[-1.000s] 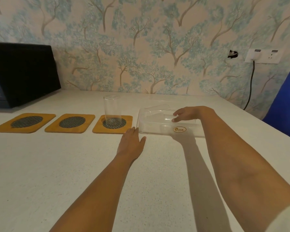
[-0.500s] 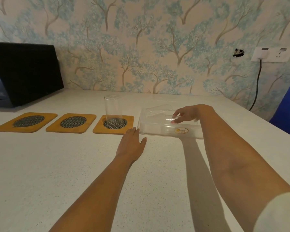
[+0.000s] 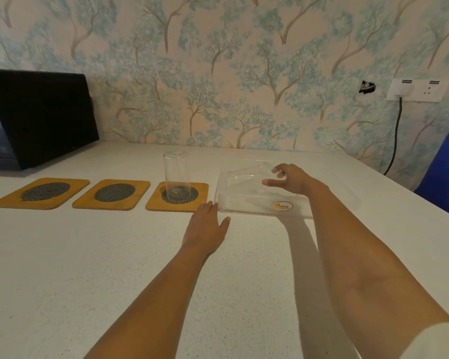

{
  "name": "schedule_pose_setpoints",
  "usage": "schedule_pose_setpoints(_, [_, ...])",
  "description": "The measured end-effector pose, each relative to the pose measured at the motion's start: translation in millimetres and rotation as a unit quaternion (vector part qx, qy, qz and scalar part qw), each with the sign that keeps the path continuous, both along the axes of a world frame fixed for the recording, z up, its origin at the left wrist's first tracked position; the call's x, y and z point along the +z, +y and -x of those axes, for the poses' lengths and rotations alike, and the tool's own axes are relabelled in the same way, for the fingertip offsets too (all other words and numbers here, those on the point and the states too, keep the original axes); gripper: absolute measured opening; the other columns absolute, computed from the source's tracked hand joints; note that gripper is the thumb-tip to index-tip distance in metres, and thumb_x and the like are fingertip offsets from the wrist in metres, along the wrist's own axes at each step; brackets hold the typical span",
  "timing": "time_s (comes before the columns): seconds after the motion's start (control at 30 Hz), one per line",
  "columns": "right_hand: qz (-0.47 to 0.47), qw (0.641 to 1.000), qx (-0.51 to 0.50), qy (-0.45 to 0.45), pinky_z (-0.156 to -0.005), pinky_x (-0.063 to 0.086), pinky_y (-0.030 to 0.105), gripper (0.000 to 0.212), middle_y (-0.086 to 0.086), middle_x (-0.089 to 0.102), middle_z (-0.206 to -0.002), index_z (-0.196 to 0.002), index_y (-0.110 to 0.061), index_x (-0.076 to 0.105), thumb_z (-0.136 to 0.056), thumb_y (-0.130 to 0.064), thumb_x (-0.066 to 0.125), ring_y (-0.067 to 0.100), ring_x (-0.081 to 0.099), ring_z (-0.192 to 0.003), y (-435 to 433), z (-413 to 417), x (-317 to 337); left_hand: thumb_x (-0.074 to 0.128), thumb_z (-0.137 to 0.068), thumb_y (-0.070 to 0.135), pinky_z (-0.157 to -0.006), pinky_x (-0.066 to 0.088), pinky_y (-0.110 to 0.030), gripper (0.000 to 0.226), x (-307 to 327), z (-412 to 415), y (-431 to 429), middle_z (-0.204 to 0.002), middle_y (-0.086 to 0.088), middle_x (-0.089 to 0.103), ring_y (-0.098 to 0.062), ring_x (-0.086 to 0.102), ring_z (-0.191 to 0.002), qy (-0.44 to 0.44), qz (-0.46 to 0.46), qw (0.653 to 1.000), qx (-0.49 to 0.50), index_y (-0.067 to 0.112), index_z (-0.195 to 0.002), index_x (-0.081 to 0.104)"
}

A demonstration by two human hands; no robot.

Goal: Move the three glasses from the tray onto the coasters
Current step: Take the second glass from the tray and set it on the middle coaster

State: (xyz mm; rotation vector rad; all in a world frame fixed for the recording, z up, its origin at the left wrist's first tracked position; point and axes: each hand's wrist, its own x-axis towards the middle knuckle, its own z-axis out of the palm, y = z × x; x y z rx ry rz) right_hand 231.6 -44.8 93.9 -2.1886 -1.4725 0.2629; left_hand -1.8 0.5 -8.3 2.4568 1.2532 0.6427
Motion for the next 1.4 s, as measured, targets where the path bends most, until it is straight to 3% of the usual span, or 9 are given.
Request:
schedule_pose_setpoints(0.43, [-0.273,0.948,0.008,0.164,-0.084,0.041,0.027,0.064,0.006,0.050,-0.135,-0.137,-0.011,0.039,-0.086,-0.040,0.065,0.022,0.054,-0.103,-3,61,-1,0.034,-0.098,0.043,-0.121,0.021,-0.042,0.058,1,1,-3,-0.156,-0.008,0.027,-0.024,0.021,-0.146,-0.016,0.008,1.000,-0.005,0.012,-0.147,0.027])
schedule_pose_setpoints(0.57, [-0.303,0.934,0.028,0.188,-0.083,0.043,0.026,0.061,0.004,0.051,-0.128,-0.134,-0.010,0.040,-0.086,-0.036,0.066,0.025,0.056,-0.103,0,98,2,0.037,-0.099,0.037,-0.114,0.034,-0.042,0.048,5,5,-3,-0.146,-0.009,0.044,-0.025,0.039,-0.136,-0.128,0.035,0.991,-0.013,0.011,-0.138,0.043])
schedule_pose_setpoints(0.7, [-0.311,0.925,0.038,0.217,-0.079,0.045,0.020,0.059,-0.001,0.049,-0.119,-0.132,-0.009,0.040,-0.086,-0.032,0.067,0.026,0.057,-0.107,4,135,-2,0.028,-0.099,0.040,-0.096,0.049,-0.044,0.044,22,14,-12,-0.122,-0.011,0.062,-0.028,0.058,-0.112,-0.314,0.106,0.942,0.051,0.013,-0.117,0.058])
schedule_pose_setpoints(0.83, [-0.327,0.905,0.035,0.270,-0.075,0.047,0.016,0.057,0.005,0.050,-0.126,-0.132,-0.008,0.039,-0.087,-0.029,0.067,0.022,0.055,-0.103,7,171,-14,0.024,-0.100,0.045,-0.103,0.039,-0.041,0.053,43,28,-12,-0.126,-0.011,0.059,-0.032,0.053,-0.119,-0.406,0.209,0.885,0.094,0.010,-0.125,0.055])
schedule_pose_setpoints(0.97, [-0.319,0.882,0.030,0.345,-0.081,0.048,0.028,0.056,-0.001,0.048,-0.124,-0.133,-0.011,0.038,-0.089,-0.032,0.064,0.021,0.056,-0.106,11,200,-24,0.035,-0.093,0.057,-0.090,0.052,-0.041,0.055,58,44,1,-0.104,-0.014,0.063,-0.029,0.064,-0.094,-0.542,0.428,0.721,0.064,0.010,-0.115,0.053])
schedule_pose_setpoints(1.07, [-0.311,0.871,0.031,0.379,-0.062,0.051,0.013,0.053,-0.002,0.046,-0.125,-0.133,-0.010,0.037,-0.091,-0.031,0.062,0.016,0.057,-0.106,12,219,-27,0.047,-0.091,0.053,-0.099,0.047,-0.043,0.048,65,56,10,-0.111,-0.017,0.060,-0.031,0.064,-0.097,-0.620,0.512,0.595,-0.019,0.011,-0.113,0.050])
schedule_pose_setpoints(1.13, [-0.297,0.874,0.036,0.384,-0.055,0.048,0.004,0.052,-0.001,0.044,-0.125,-0.133,-0.006,0.036,-0.092,-0.028,0.060,0.004,0.058,-0.095,12,226,-29,0.051,-0.091,0.048,-0.093,0.048,-0.041,0.042,69,66,15,-0.104,-0.015,0.061,-0.027,0.064,-0.082,-0.632,0.512,0.581,-0.020,0.010,-0.110,0.051])
schedule_pose_setpoints(1.27, [-0.216,0.937,0.055,0.268,-0.096,0.040,0.018,0.062,0.004,0.043,-0.137,-0.140,-0.007,0.035,-0.089,-0.028,0.064,0.019,0.048,-0.127,5,229,-35,0.065,-0.085,0.036,-0.066,0.060,-0.030,0.054,69,89,32,-0.117,-0.014,0.059,-0.024,0.066,-0.084,-0.666,0.454,0.591,0.027,0.009,-0.129,0.050])
schedule_pose_setpoints(1.4, [-0.103,0.993,0.009,0.059,-0.107,0.033,0.031,0.061,0.017,0.039,-0.148,-0.144,0.000,0.032,-0.093,-0.021,0.058,0.029,0.038,-0.137,-2,223,-52,0.077,-0.076,0.027,-0.103,0.047,-0.047,0.074,73,113,51,-0.141,-0.016,0.046,-0.036,0.051,-0.125,-0.666,0.373,0.639,0.096,0.019,-0.138,0.039])
